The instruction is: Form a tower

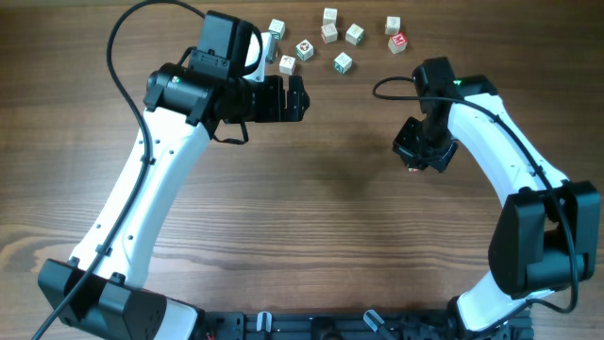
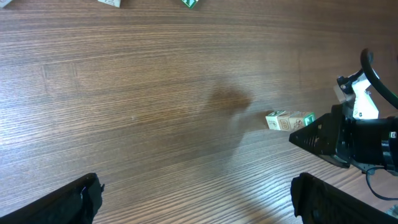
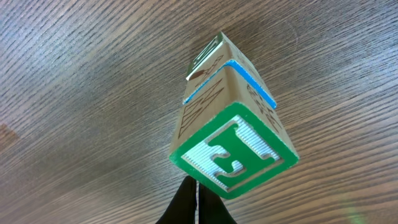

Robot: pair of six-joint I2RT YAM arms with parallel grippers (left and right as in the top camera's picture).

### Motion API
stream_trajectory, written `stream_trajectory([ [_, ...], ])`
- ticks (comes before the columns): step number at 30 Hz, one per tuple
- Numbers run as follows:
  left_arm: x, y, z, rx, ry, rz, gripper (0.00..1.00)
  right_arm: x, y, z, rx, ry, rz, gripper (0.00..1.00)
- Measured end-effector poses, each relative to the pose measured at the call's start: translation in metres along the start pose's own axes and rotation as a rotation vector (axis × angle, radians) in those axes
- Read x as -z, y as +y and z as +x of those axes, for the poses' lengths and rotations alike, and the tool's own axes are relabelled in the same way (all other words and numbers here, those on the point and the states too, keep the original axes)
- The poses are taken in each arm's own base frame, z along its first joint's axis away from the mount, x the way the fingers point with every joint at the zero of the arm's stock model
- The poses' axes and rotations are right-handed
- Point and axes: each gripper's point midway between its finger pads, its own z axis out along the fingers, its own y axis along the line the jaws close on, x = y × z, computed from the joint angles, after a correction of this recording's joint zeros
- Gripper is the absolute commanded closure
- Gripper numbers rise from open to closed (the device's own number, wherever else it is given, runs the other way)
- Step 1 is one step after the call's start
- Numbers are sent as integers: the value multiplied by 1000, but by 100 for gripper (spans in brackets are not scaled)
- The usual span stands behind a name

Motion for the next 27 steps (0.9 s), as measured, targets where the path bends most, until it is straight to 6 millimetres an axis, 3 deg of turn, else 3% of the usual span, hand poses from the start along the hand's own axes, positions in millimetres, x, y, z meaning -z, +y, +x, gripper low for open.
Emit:
stream_trajectory([
  [20, 0, 0, 0, 0, -1, 0, 0, 0, -1, -1, 2, -6, 6, 96],
  [25, 0, 0, 0, 0, -1, 0, 0, 5, 6, 16, 130, 71, -53, 95],
  [27, 0, 0, 0, 0, -1, 0, 0, 28, 11, 20, 212, 25, -122, 71],
])
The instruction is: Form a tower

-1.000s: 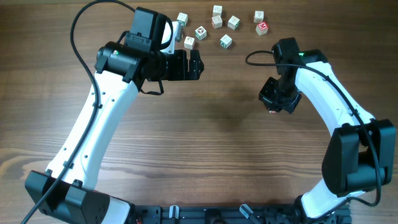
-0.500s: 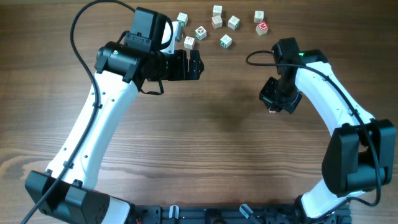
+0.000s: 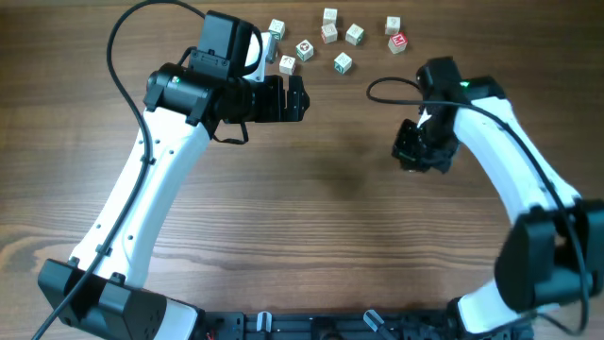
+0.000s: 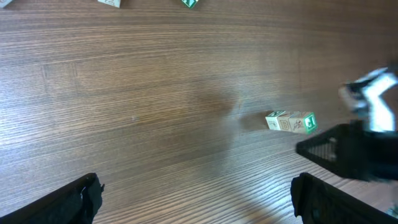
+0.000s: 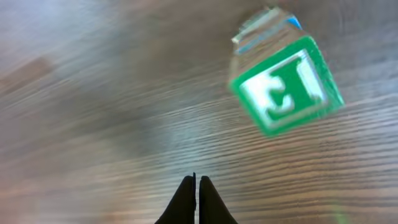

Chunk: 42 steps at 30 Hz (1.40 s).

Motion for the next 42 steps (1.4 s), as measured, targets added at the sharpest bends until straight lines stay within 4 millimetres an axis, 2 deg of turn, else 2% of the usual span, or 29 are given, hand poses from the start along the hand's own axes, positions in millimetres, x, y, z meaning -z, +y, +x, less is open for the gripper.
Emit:
stream_trajectory([
  [1, 0, 0, 0, 0, 1, 0, 0, 18, 6, -3, 63, -65, -39, 50],
  [2, 0, 0, 0, 0, 0, 0, 0, 31, 11, -6, 113, -122, -67, 19],
  [4, 0, 0, 0, 0, 1, 0, 0, 53, 14, -15, 190, -236, -74, 11],
  [5, 0, 0, 0, 0, 0, 0, 0, 55, 9, -22, 205, -271, -37, 5],
  [7, 0, 0, 0, 0, 1, 0, 0, 58, -4, -32, 242, -319, 53, 3],
  [8, 0, 0, 0, 0, 1, 0, 0, 58, -3, -33, 291, -324, 57, 0],
  [14, 0, 0, 0, 0, 1, 0, 0, 61, 12, -41, 726, -361, 70, 0],
  [17, 0, 0, 0, 0, 0, 0, 0, 47, 10, -42, 848, -312, 99, 0],
  [18, 0, 0, 0, 0, 0, 0, 0, 40, 7, -42, 856, -284, 106, 0],
  [20, 0, 0, 0, 0, 1, 0, 0, 12, -5, -43, 851, -177, 123, 1],
  [24, 0, 0, 0, 0, 1, 0, 0, -15, -17, -39, 834, -64, 122, 2],
  [27, 0, 0, 0, 0, 1, 0, 0, -14, -20, -41, 825, -64, 125, 3],
  [29, 0, 0, 0, 0, 0, 0, 0, -14, -30, -47, 790, -64, 124, 7],
  [32, 0, 0, 0, 0, 1, 0, 0, -29, -47, -53, 722, -11, 97, 10],
  [38, 0, 0, 0, 0, 0, 0, 0, -32, -44, -50, 724, -1, 74, 24],
  [42, 0, 0, 0, 0, 1, 0, 0, -32, -44, -51, 724, -2, 74, 25],
])
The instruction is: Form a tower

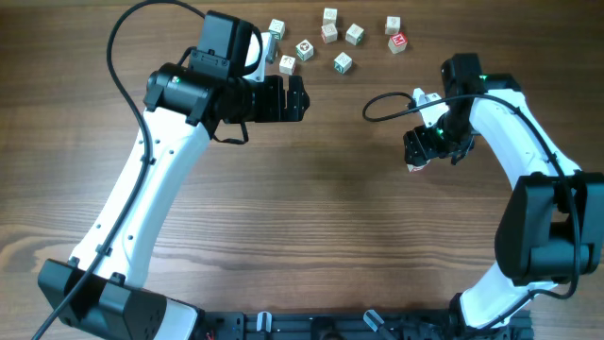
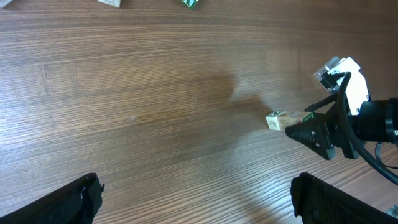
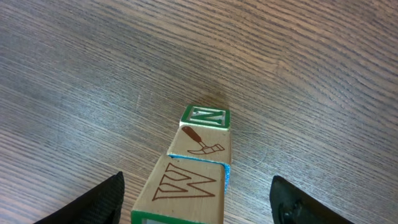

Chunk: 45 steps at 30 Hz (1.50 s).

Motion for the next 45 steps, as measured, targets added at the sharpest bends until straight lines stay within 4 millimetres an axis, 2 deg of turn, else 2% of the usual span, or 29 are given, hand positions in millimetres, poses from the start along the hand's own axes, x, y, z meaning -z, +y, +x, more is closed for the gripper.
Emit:
stream_trajectory([
  [6, 0, 0, 0, 0, 0, 0, 0, -2, 6, -5, -3, -13, 4, 21],
  [13, 0, 0, 0, 0, 0, 0, 0, -3, 12, -8, -2, -12, 12, 27],
  [20, 0, 0, 0, 0, 0, 0, 0, -22, 10, -4, -44, 36, 2, 38],
  [25, 0, 0, 0, 0, 0, 0, 0, -22, 5, -3, -57, 44, 32, 51],
  [28, 0, 0, 0, 0, 0, 0, 0, -22, 4, -2, -61, 50, 39, 55],
  [32, 0, 0, 0, 0, 0, 0, 0, -22, 3, 0, -62, 58, 42, 53],
  [33, 0, 0, 0, 0, 0, 0, 0, -22, 3, 0, -61, 58, 42, 42],
  [34, 0, 0, 0, 0, -1, 0, 0, -22, 3, 0, -61, 58, 42, 39],
  [43, 0, 0, 0, 0, 0, 0, 0, -22, -1, -5, -58, 36, 62, 37],
  [45, 0, 0, 0, 0, 0, 0, 0, -22, -1, -6, -58, 31, 63, 35],
])
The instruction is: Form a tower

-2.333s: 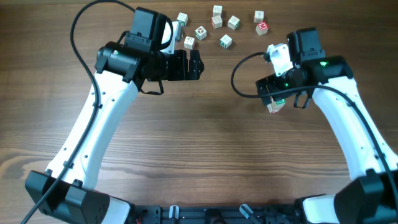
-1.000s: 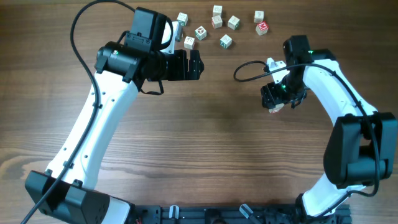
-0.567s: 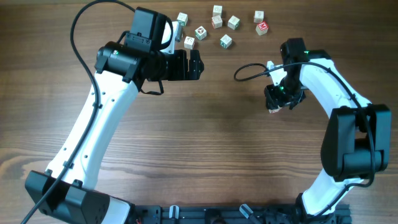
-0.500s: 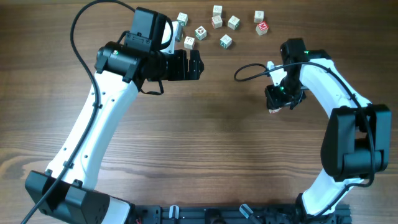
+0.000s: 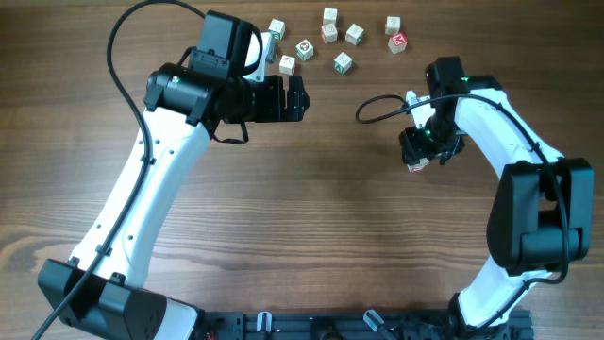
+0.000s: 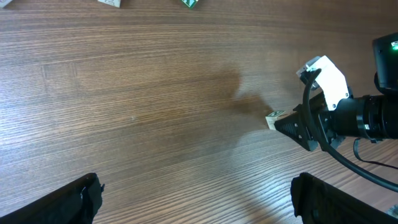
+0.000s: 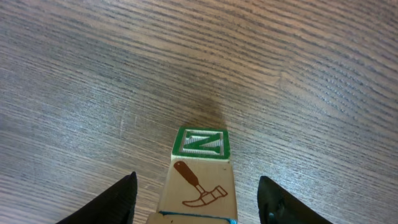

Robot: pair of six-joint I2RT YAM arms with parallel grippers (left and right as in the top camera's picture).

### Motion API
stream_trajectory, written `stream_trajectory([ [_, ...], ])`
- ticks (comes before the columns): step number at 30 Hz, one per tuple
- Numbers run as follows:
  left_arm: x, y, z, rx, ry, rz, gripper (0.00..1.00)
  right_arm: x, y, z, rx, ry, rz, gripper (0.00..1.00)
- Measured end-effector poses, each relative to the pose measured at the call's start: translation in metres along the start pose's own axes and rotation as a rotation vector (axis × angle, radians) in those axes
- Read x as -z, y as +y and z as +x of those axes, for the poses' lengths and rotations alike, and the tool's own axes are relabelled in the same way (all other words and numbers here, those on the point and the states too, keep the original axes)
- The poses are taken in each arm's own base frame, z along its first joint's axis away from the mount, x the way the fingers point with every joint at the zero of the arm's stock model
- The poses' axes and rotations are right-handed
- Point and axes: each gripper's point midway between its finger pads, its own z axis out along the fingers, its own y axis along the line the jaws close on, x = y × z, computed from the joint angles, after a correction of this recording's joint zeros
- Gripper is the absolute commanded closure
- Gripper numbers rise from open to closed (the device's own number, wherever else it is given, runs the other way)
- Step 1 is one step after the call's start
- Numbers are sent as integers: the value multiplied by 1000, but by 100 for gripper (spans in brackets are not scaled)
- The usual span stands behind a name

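A short stack of wooden letter blocks [image 7: 199, 186] stands on the table. Its green N face [image 7: 200, 142] and a hammer picture show, with a blue edge at the frame's bottom. My right gripper [image 7: 199, 208] is open, one finger on either side of the stack with small gaps. From overhead the right gripper [image 5: 423, 149] hides most of the stack [image 5: 413, 166]. In the left wrist view only a corner of the stack [image 6: 277, 118] shows. My left gripper [image 5: 294, 99] hangs open and empty, far to the left.
Several loose letter blocks [image 5: 343, 62] lie scattered along the table's far edge, between the two arms. Two of those loose blocks [image 6: 189, 3] peek in at the top of the left wrist view. The right arm's cable [image 5: 377, 99] loops left of its wrist.
My right gripper, still open, now sits nearer along the stack: the W block has left its view and the fingers stand closer beside the blocks. The left arm has not moved.
My right gripper was shut and empty just above the stack's green E top. It was still shut a moment later, with the view blurred. Then it stood open with the stack between its fingers, and it now straddles the stack closer in. The left arm stayed put.
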Motion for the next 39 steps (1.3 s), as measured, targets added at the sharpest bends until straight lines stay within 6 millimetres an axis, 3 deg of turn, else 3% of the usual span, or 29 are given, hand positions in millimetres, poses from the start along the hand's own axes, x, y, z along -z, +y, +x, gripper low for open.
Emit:
stream_trajectory([
  [11, 0, 0, 0, 0, 0, 0, 0, -6, -1, -5, -10, -26, 5, 32],
  [15, 0, 0, 0, 0, 0, 0, 0, -21, -2, 0, -24, 22, -1, 44],
  [26, 0, 0, 0, 0, 1, 0, 0, -21, -2, 3, -31, 33, 4, 64],
  [39, 0, 0, 0, 0, 0, 0, 0, -21, -2, 3, -31, 35, 3, 80],
])
